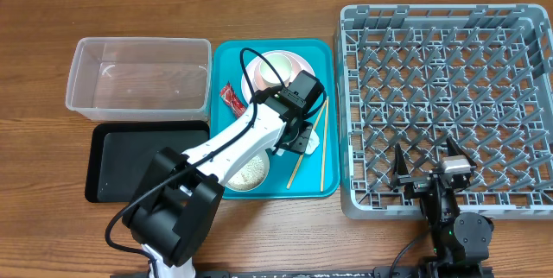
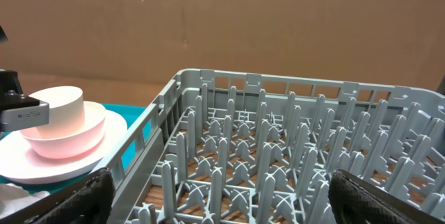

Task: Sort waste into correct bins and load items into the dishwasher
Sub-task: 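Close the left gripper on the crumpled white tissue, then carry the tissue left and release it into the clear bin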

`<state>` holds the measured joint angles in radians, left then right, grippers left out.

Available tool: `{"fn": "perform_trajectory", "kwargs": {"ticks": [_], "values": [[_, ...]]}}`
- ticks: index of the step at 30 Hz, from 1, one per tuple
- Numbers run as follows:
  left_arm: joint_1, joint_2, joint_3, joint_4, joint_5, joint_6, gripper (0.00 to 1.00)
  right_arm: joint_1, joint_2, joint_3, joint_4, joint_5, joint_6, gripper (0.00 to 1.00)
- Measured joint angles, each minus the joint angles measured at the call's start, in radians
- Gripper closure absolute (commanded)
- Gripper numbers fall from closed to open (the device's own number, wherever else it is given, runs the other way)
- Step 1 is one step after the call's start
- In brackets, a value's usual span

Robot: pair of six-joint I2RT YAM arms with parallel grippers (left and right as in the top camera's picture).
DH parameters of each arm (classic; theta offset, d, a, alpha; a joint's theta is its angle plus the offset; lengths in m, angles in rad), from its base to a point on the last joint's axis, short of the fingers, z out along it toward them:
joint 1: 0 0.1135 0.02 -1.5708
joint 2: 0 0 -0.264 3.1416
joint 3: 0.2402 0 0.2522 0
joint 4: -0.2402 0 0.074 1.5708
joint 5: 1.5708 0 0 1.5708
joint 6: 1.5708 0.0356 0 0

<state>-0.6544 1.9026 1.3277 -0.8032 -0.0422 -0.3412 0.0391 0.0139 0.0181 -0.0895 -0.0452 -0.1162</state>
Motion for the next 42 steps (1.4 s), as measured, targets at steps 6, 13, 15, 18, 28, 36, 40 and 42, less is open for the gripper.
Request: {"fn": "perform_trajectory", "kwargs": {"ticks": [6,13,15,18,28,36,40,42], "values": [[0.0,0.0,0.0,0.0,-0.004,0.0,0.62,0.0,0.0,0.0,0.001,0.0,0.0,0.0],[0.0,0.0,-0.015,-0.001,-0.004,0.002,0.63,0.0,0.0,0.0,0.0,0.0,0.0,0.0],[0.0,0.0,-0.019,-0.003,-0.004,0.002,0.64,0.0,0.0,0.0,0.0,0.0,0.0,0.0],[0.0,0.0,-0.019,-0.003,-0.004,0.002,0.66,0.0,0.0,0.0,0.0,0.0,0.0,0.0],[0.0,0.0,-0.019,-0.004,-0.004,0.003,0.96,0.0,0.0,0.0,0.0,0.0,0.0,0.0],[0.0,0.001,0.012,-0.108,-0.004,0.003,0.96,0.0,0.0,0.0,0.0,0.0,0.0,0.0],[0.008,0.003,0.123,-0.214,-0.005,0.003,0.96,0.0,0.0,0.0,0.0,0.0,0.0,0.0],[0.021,0.003,0.2,-0.271,-0.004,0.004,0.96,0.0,0.0,0.0,0.001,0.0,-0.001,0.0]]}}
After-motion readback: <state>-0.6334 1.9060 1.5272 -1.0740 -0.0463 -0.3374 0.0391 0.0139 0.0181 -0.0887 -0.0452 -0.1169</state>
